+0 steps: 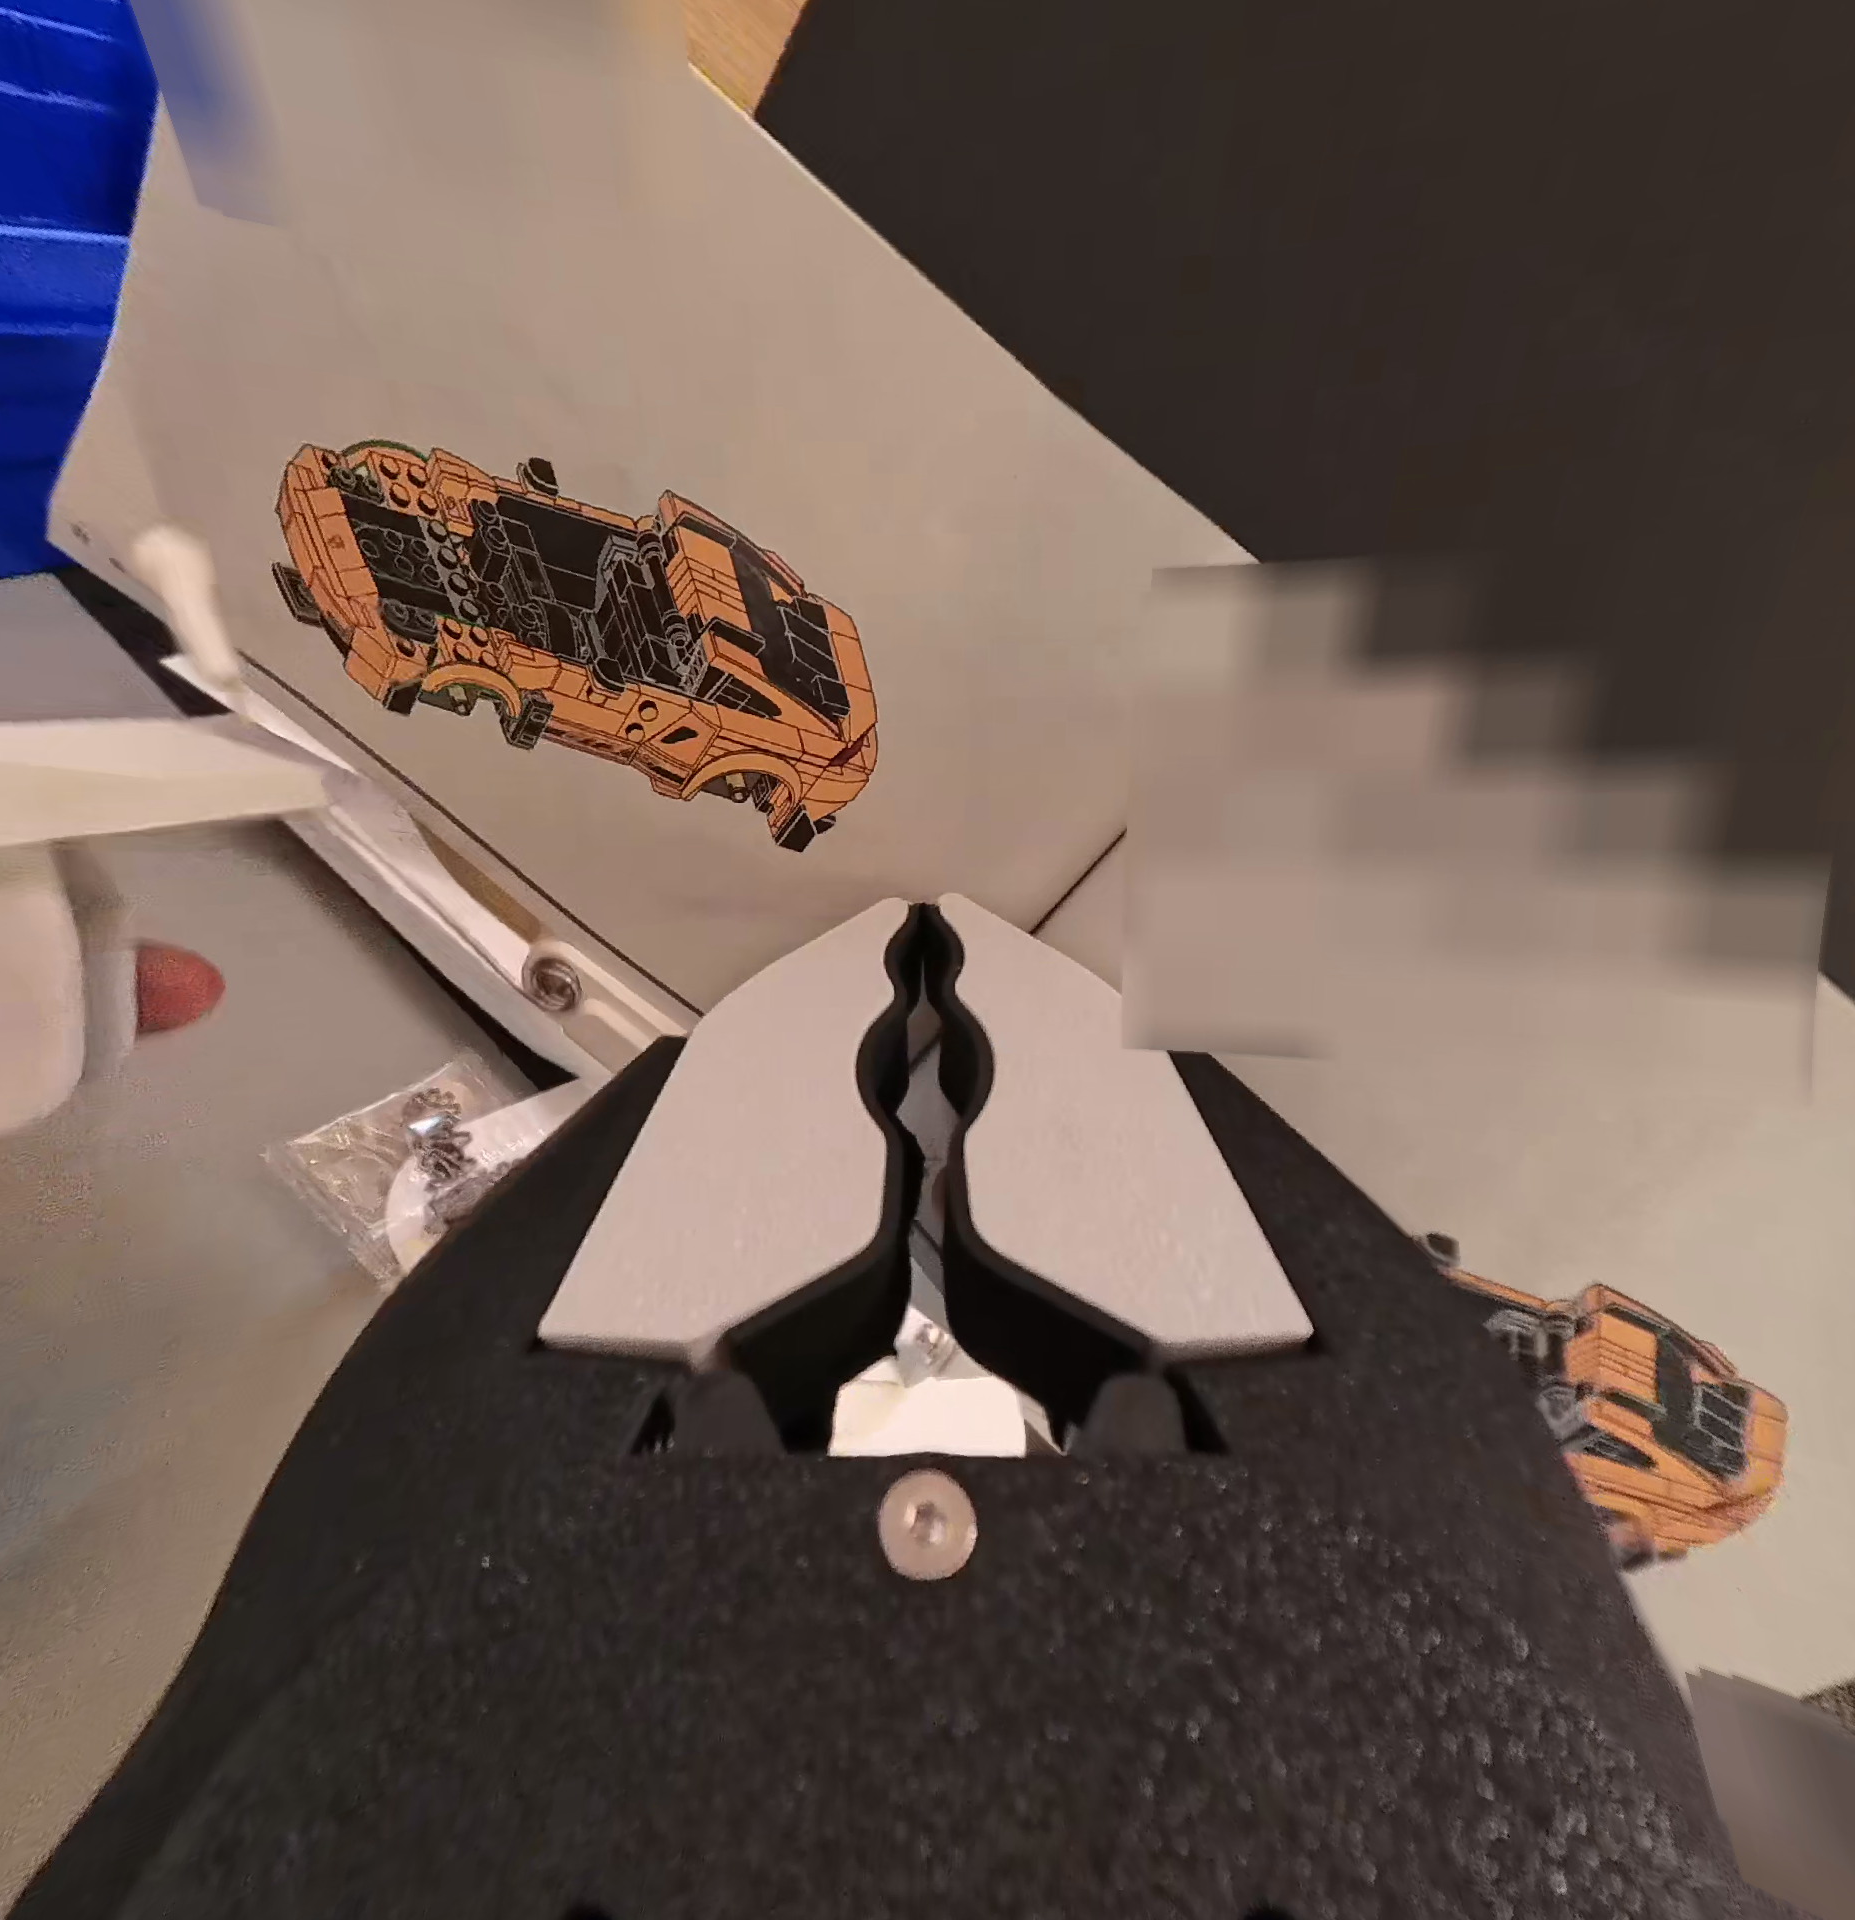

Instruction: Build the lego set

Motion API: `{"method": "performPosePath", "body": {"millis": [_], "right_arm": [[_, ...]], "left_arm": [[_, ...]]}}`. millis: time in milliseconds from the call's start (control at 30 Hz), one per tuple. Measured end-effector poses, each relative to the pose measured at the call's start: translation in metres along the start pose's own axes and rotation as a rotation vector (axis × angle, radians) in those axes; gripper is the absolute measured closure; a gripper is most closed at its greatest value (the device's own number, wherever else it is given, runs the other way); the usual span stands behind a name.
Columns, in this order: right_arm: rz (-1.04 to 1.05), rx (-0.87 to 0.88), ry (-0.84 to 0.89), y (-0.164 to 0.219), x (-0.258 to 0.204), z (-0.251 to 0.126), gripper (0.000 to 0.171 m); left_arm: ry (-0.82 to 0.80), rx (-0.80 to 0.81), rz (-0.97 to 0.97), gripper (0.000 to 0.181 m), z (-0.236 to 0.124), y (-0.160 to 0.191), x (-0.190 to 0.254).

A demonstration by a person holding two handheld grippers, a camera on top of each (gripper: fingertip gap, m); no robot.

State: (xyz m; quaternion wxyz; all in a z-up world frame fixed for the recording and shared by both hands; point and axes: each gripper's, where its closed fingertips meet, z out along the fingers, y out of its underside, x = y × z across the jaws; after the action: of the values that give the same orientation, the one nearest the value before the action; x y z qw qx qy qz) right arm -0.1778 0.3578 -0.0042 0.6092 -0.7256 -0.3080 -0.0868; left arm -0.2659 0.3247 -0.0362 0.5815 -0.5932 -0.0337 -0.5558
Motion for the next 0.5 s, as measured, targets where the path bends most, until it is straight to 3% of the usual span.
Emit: {"method": "performPosePath", "body": {"millis": [200,333,500], "right_arm": [[0.069,0.028,-0.051,0.0,-0.001,-0.002,0.171],[0.148,0.058,-0.116,0.001,0.001,-0.006,0.171],[0.221,0.13,-0.137,0.015,0.022,-0.021,0.171]], "left_arm": [[-0.027,-0.478,0.964,0.18,0.043,0.025,0.039],[-0.02,-0.652,1.212,0.18,0.055,0.04,0.036],[0.033,-0.715,1.324,0.18,0.056,0.051,0.035]]}}
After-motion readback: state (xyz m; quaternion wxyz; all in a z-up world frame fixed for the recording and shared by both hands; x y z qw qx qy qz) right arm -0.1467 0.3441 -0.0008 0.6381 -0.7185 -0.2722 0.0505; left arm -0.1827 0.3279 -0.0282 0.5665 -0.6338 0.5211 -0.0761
